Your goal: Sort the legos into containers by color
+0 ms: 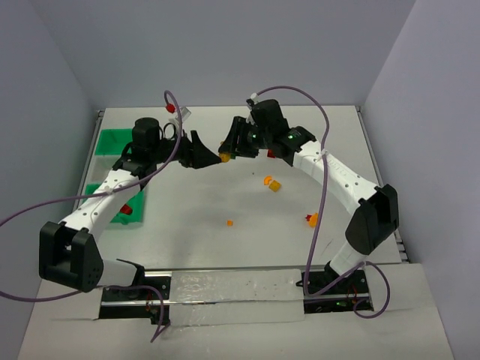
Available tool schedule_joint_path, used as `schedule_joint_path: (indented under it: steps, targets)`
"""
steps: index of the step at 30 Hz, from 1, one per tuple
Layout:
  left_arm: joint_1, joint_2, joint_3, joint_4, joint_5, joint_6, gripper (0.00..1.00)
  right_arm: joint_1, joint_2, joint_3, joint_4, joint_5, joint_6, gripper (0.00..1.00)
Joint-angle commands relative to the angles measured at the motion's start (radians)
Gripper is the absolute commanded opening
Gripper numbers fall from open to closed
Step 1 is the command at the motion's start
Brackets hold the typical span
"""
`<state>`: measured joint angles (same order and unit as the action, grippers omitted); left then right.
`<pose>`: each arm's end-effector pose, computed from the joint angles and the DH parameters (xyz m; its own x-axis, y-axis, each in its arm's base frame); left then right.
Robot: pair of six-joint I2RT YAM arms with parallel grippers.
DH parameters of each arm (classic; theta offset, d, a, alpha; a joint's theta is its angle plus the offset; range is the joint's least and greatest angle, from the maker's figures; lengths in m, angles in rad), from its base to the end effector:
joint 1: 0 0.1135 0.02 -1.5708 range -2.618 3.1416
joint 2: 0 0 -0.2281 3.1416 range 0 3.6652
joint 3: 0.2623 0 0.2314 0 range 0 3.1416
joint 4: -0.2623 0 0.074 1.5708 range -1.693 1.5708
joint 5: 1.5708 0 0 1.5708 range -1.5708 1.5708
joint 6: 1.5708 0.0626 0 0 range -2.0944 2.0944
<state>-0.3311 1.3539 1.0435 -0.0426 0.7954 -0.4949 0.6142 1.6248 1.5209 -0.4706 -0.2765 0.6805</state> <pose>0.2811 -0.1439 0.2844 -0.6968 -0.1120 -0.7085 0.6027 0.4442 -0.6629 0.2954 0.2292 0.3048 -0.8118 0.1682 -0.5591 -0.2971 0.7055 0.6435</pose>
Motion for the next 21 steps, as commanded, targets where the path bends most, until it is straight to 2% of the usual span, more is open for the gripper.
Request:
schedule_joint_path:
  steps: [1,10,18,20,21]
  targets:
    - [-0.028,0.014,0.032,0.055,-0.049,-0.011,0.84,0.023,0.023,0.086,0.041,0.035,0.056,0.44]
    - [-0.042,0.037,0.049,0.054,-0.097,-0.032,0.79,0.055,0.033,0.112,0.023,0.043,0.079,0.45]
    - [-0.042,0.047,0.049,0.124,-0.058,-0.096,0.63,0.064,0.030,0.101,0.024,0.065,0.079,0.45]
    - [-0.042,0.049,0.049,0.132,-0.048,-0.101,0.56,0.062,0.030,0.099,0.022,0.071,0.080,0.45]
    - [-0.042,0.048,0.048,0.135,-0.045,-0.106,0.49,0.063,0.030,0.098,0.023,0.070,0.080,0.45]
